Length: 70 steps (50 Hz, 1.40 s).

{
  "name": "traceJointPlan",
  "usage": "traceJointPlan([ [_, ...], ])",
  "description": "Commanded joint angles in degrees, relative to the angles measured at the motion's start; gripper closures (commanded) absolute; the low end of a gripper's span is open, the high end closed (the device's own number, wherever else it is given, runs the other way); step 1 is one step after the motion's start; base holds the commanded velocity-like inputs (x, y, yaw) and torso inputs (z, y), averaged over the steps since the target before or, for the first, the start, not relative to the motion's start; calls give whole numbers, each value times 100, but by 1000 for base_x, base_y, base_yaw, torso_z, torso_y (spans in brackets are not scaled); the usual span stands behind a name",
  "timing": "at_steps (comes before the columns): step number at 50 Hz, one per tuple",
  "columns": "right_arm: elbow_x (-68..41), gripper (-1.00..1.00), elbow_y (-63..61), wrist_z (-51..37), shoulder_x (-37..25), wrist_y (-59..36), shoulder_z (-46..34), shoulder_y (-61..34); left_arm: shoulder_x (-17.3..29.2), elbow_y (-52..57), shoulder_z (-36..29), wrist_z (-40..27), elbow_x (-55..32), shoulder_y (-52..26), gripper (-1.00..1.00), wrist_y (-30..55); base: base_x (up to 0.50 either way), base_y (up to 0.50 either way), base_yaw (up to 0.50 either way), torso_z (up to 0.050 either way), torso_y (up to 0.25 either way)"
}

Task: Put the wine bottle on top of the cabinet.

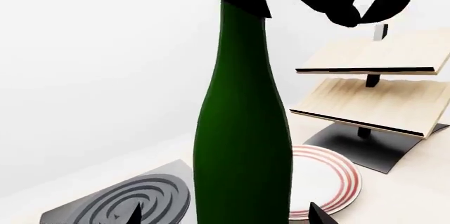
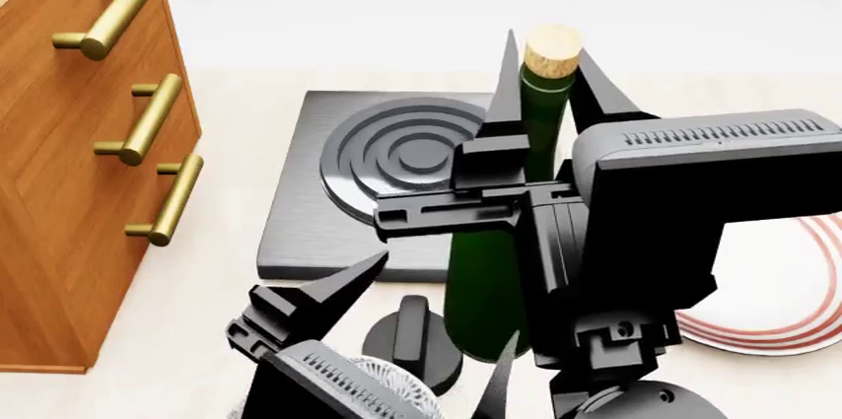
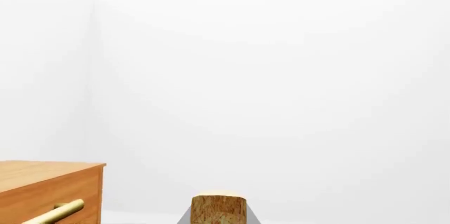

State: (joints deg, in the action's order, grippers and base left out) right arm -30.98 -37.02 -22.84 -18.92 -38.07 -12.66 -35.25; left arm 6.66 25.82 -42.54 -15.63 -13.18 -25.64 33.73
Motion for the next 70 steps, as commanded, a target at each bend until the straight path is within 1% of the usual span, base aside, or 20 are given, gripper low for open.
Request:
traceJointPlan([
  [1,134,100,-37,51,-20,134,37,86,-158,-671,-58,94,-14,-268,-100,-264,0,0,0,0,0],
  [12,92,100,-42,44,-45,176,55,129,-329,-1065,-241,116,-66,-400,-100,-471,0,0,0,0,1],
  [38,49,100,-65,5,-99,235,26,195,-443,-2017,-316,123,-338,-699,-100,-978,0,0,0,0,1],
  [51,81,100,-14,-2,-111,318,-24,256,-356,-2006,-364,11,-510,-722,-100,-1055,0,0,0,0,0],
  [52,75,100,-22,-12,-111,310,-21,257,-340,-1953,-372,6,-526,-714,100,-1053,0,0,0,0,0],
  [53,73,100,-21,-14,-110,311,-25,262,-355,-1933,-287,38,-651,-670,100,-1133,0,0,0,0,10],
  [70,40,100,-12,-54,-129,376,-8,339,-288,-1940,-378,-98,-725,-760,100,-1183,0,0,0,0,0],
])
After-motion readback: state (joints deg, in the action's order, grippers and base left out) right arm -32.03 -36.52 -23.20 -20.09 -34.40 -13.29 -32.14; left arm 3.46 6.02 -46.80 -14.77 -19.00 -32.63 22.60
